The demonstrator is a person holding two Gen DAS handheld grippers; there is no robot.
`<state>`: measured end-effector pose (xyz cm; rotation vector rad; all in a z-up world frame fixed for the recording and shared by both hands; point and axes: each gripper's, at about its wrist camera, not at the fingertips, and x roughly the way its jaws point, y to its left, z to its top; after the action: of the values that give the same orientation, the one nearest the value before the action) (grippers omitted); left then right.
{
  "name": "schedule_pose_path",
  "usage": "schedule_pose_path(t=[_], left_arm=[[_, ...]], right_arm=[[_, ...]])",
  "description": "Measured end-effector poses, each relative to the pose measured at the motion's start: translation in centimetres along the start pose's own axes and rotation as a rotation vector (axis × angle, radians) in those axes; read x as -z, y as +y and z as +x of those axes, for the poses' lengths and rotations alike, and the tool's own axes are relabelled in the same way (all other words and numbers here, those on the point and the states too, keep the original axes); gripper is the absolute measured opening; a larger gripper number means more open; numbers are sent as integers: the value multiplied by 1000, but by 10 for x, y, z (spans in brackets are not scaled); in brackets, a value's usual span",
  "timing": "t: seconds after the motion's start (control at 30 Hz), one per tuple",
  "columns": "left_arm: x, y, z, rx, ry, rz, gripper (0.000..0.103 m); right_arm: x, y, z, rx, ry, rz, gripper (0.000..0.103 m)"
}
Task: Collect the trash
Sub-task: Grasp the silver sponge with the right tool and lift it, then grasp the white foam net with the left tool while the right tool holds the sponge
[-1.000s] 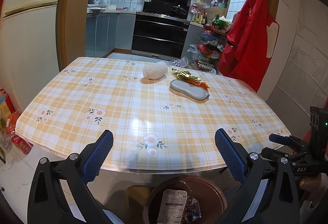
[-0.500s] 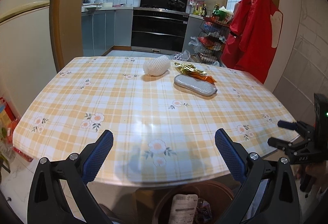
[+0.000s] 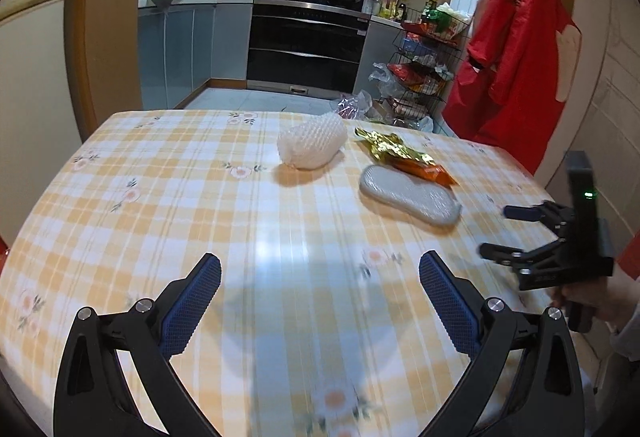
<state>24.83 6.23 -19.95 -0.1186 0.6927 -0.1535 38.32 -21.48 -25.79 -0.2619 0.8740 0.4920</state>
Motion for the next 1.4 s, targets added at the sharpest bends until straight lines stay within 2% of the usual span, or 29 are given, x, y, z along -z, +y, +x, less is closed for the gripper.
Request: schedule_pose_path(t=[0.23,0.33,0.4,0.53,0.73,0.8,0.9,1.0,1.17,1.23,1.27,1.37,1.4], left_arm=[[-28,10,49,9,10,35,97],[-37,15,65,25,10,36,97],[-43,18,80,37,14,40,97],[-55,21,110,54,31,65,97],[-82,27,166,59,67,98,97],[-91,29,182,68,83,93,97],[-100,29,201,53,84,87,97],[-108,28,222,82,128,55,97],[-114,22,244,55,150,53,97],[-113,19,249,42,184,58,78],[-111,18,250,37,208,68,51],[-102,14,236,47,212,103,30],[-98,12,229,49,221,119,27]], right_arm=[[-53,1,87,18,89,-56,92],[-63,3,106,52,108,-92,94],[-67,1,112,40,108,-88,95],[-69,-7,116,25,101,-59,93],[-68,-21,110,-17,82,-15,78],[-68,-26,107,-27,81,4,70],[-67,-32,103,-61,88,27,69],[-64,-29,98,-77,96,25,69],[-53,-18,88,-116,97,49,68],[-48,-14,83,-133,100,67,68],[-46,-13,80,-141,101,78,68],[-38,-11,72,-159,102,117,66],[-36,-10,69,-162,100,126,66]])
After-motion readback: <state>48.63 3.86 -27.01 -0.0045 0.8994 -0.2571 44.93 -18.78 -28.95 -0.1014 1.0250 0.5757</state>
